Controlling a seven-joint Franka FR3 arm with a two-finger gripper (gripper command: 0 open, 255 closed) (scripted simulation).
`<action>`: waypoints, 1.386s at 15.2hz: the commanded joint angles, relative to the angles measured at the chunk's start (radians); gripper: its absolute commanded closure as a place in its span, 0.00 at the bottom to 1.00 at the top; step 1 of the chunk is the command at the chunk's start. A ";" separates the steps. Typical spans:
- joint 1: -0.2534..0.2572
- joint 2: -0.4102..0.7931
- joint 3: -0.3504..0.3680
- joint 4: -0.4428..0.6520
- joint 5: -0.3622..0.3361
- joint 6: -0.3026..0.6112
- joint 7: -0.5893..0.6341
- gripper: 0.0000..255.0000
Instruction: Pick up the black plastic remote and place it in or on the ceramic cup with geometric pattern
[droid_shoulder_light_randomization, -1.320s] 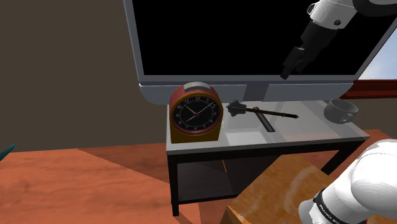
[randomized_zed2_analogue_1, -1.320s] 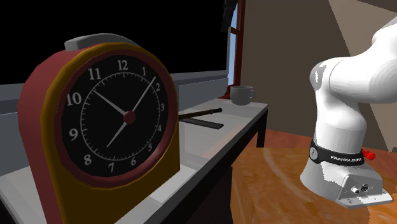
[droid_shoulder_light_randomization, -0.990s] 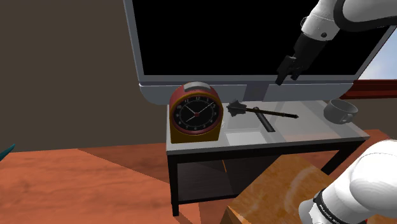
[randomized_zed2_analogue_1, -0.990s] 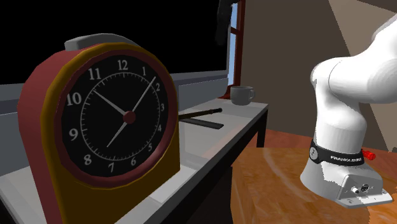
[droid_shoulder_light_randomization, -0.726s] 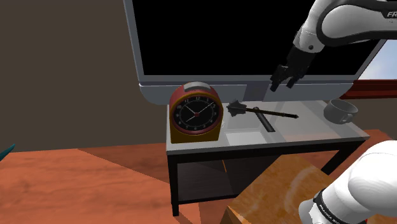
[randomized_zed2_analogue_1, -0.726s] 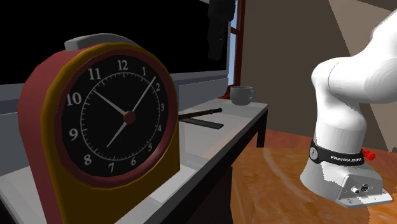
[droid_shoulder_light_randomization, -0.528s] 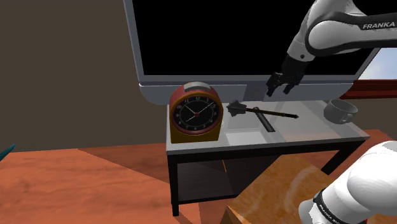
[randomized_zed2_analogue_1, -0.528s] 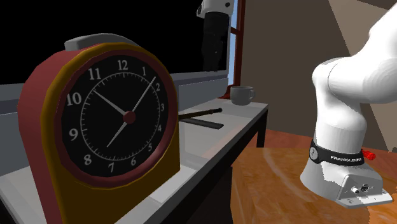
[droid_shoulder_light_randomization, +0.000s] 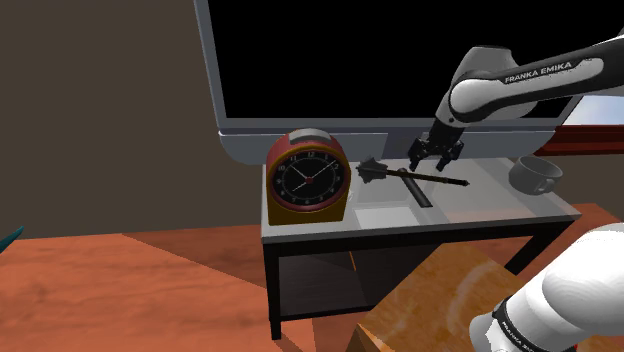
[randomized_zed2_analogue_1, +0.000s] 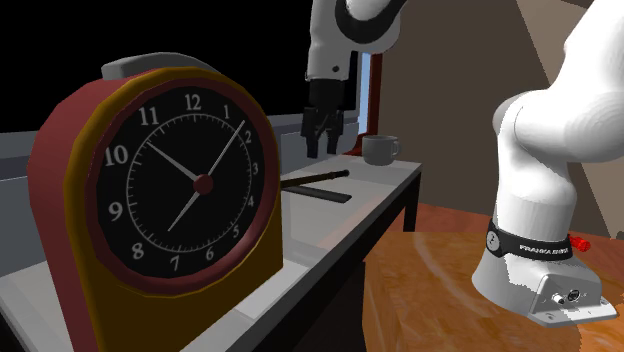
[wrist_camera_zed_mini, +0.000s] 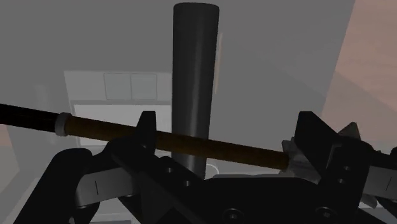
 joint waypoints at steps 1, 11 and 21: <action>-0.009 0.061 -0.017 -0.011 0.015 0.057 0.014 0.00; -0.002 0.220 -0.045 -0.057 0.067 0.243 0.001 0.00; -0.002 0.220 -0.045 -0.057 0.067 0.242 0.001 1.00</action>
